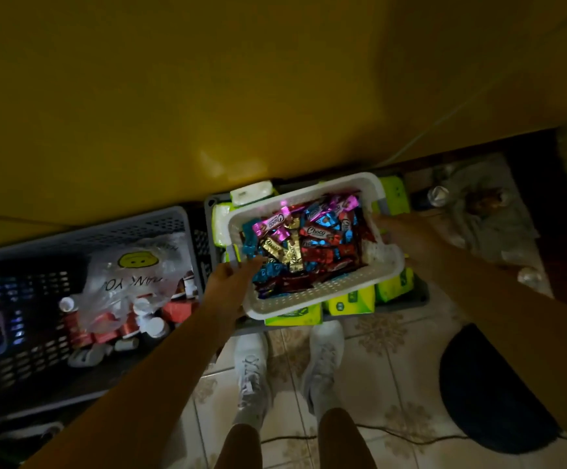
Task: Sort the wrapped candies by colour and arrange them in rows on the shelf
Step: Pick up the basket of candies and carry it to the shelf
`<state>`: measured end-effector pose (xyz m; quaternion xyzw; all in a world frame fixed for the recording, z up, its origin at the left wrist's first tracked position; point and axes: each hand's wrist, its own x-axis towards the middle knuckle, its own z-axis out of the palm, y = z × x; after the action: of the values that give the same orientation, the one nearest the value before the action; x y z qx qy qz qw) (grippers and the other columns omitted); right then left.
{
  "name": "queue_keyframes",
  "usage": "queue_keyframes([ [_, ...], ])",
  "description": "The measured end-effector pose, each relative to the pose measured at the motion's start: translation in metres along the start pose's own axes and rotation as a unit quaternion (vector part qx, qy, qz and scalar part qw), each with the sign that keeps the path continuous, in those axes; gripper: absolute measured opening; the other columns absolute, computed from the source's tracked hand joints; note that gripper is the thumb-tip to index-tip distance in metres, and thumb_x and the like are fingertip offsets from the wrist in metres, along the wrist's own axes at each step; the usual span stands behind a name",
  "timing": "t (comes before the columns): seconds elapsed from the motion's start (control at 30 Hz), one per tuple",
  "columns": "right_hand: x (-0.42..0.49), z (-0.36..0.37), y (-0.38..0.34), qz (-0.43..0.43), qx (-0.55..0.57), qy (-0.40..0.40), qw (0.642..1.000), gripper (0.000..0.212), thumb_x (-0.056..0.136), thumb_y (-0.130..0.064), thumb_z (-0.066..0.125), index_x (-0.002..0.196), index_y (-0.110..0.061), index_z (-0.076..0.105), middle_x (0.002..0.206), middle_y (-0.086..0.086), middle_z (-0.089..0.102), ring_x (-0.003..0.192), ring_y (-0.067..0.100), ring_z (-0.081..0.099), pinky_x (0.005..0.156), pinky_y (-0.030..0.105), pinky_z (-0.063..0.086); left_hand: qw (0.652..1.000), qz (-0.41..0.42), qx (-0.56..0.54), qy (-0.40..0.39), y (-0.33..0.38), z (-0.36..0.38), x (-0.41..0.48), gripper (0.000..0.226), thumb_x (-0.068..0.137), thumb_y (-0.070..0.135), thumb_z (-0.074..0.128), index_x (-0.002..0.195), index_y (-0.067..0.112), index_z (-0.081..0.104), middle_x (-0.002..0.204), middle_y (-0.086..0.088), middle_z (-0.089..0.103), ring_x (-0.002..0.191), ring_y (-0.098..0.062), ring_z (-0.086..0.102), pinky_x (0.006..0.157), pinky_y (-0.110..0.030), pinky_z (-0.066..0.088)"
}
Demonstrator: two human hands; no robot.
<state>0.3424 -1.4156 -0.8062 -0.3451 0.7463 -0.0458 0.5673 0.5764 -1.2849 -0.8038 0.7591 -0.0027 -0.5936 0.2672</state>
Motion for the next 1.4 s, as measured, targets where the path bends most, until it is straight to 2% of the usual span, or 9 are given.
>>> queue_keyframes([
  [0.1, -0.060, -0.018, -0.010, 0.003, 0.111, -0.022, 0.994, 0.026, 0.091, -0.040, 0.058, 0.082, -0.016, 0.062, 0.115, 0.010, 0.060, 0.114, 0.031, 0.054, 0.096, 0.044, 0.043, 0.995, 0.065, 0.068, 0.010, 0.023, -0.017, -0.059, 0.036, 0.081, 0.038, 0.072, 0.093, 0.007, 0.057, 0.095, -0.021, 0.062, 0.084, -0.031, 0.063, 0.077, -0.044, 0.053],
  [0.23, -0.167, -0.056, -0.031, -0.020, 0.216, -0.084, 0.973, 0.051, 0.071, -0.060, 0.069, 0.112, -0.030, 0.064, 0.124, 0.003, 0.061, 0.113, 0.027, 0.057, 0.099, 0.051, 0.043, 0.983, 0.124, 0.132, -0.010, 0.071, -0.038, -0.164, 0.049, 0.078, 0.040, 0.074, 0.107, 0.002, 0.062, 0.095, -0.012, 0.069, 0.091, -0.029, 0.065, 0.081, -0.044, 0.053],
  [0.43, -0.344, -0.119, -0.061, -0.085, 0.326, -0.115, 0.935, 0.047, 0.090, -0.037, 0.051, 0.131, -0.015, 0.055, 0.127, 0.013, 0.060, 0.115, 0.033, 0.058, 0.088, 0.047, 0.049, 0.969, 0.208, 0.104, -0.079, 0.118, -0.068, -0.355, 0.065, 0.085, 0.053, 0.061, 0.138, 0.020, 0.040, 0.131, 0.010, 0.045, 0.131, -0.021, 0.042, 0.106, -0.047, 0.036],
  [0.53, -0.420, -0.145, -0.066, -0.115, 0.367, -0.112, 0.916, 0.044, 0.088, -0.038, 0.052, 0.123, -0.012, 0.061, 0.120, 0.013, 0.065, 0.110, 0.031, 0.061, 0.082, 0.044, 0.053, 0.952, 0.274, 0.053, -0.127, 0.131, -0.080, -0.419, 0.045, 0.086, 0.040, 0.064, 0.124, 0.022, 0.047, 0.125, 0.012, 0.051, 0.114, -0.013, 0.054, 0.102, -0.044, 0.039],
  [0.7, -0.483, -0.155, -0.057, -0.189, 0.305, 0.105, 0.927, 0.071, 0.054, -0.055, 0.080, 0.103, -0.006, 0.065, 0.104, 0.016, 0.068, 0.098, 0.035, 0.065, 0.087, 0.058, 0.050, 0.914, 0.368, 0.102, -0.135, 0.143, -0.079, -0.462, 0.049, 0.069, 0.043, 0.069, 0.109, 0.020, 0.052, 0.109, -0.005, 0.063, 0.094, -0.014, 0.067, 0.081, -0.039, 0.056],
  [0.83, -0.514, -0.144, -0.052, -0.175, 0.339, 0.241, 0.893, 0.020, 0.083, -0.026, 0.070, 0.092, -0.013, 0.059, 0.101, 0.018, 0.066, 0.095, 0.035, 0.064, 0.087, 0.059, 0.049, 0.885, 0.416, 0.129, -0.168, 0.154, -0.068, -0.476, 0.044, 0.069, 0.044, 0.070, 0.104, 0.023, 0.053, 0.107, -0.009, 0.061, 0.099, -0.025, 0.064, 0.083, -0.048, 0.054],
  [1.1, -0.589, -0.105, 0.000, -0.115, 0.484, 0.370, 0.785, 0.015, 0.084, -0.021, 0.068, 0.095, -0.014, 0.061, 0.100, 0.013, 0.067, 0.094, 0.030, 0.064, 0.090, 0.055, 0.050, 0.823, 0.449, 0.197, -0.287, 0.160, -0.050, -0.504, 0.024, 0.082, 0.025, 0.068, 0.103, 0.021, 0.056, 0.103, 0.003, 0.060, 0.095, -0.015, 0.059, 0.069, -0.026, 0.043],
  [1.27, -0.647, -0.077, 0.053, -0.101, 0.513, 0.491, 0.697, 0.015, 0.084, -0.014, 0.067, 0.092, -0.025, 0.061, 0.096, 0.005, 0.069, 0.092, 0.025, 0.065, 0.086, 0.050, 0.052, 0.744, 0.479, 0.290, -0.365, 0.130, -0.022, -0.551, 0.016, 0.088, 0.027, 0.063, 0.098, 0.017, 0.055, 0.081, 0.002, 0.053, 0.067, -0.005, 0.053, 0.057, -0.023, 0.036],
  [1.4, -0.693, -0.061, 0.106, -0.083, 0.549, 0.553, 0.621, 0.020, 0.084, -0.017, 0.067, 0.101, -0.026, 0.061, 0.095, 0.000, 0.072, 0.091, 0.019, 0.067, 0.084, 0.045, 0.053, 0.674, 0.488, 0.329, -0.446, 0.084, 0.007, -0.592, 0.020, 0.089, 0.027, 0.061, 0.106, 0.017, 0.056, 0.088, 0.004, 0.056, 0.078, -0.011, 0.055, 0.061, -0.025, 0.038],
])
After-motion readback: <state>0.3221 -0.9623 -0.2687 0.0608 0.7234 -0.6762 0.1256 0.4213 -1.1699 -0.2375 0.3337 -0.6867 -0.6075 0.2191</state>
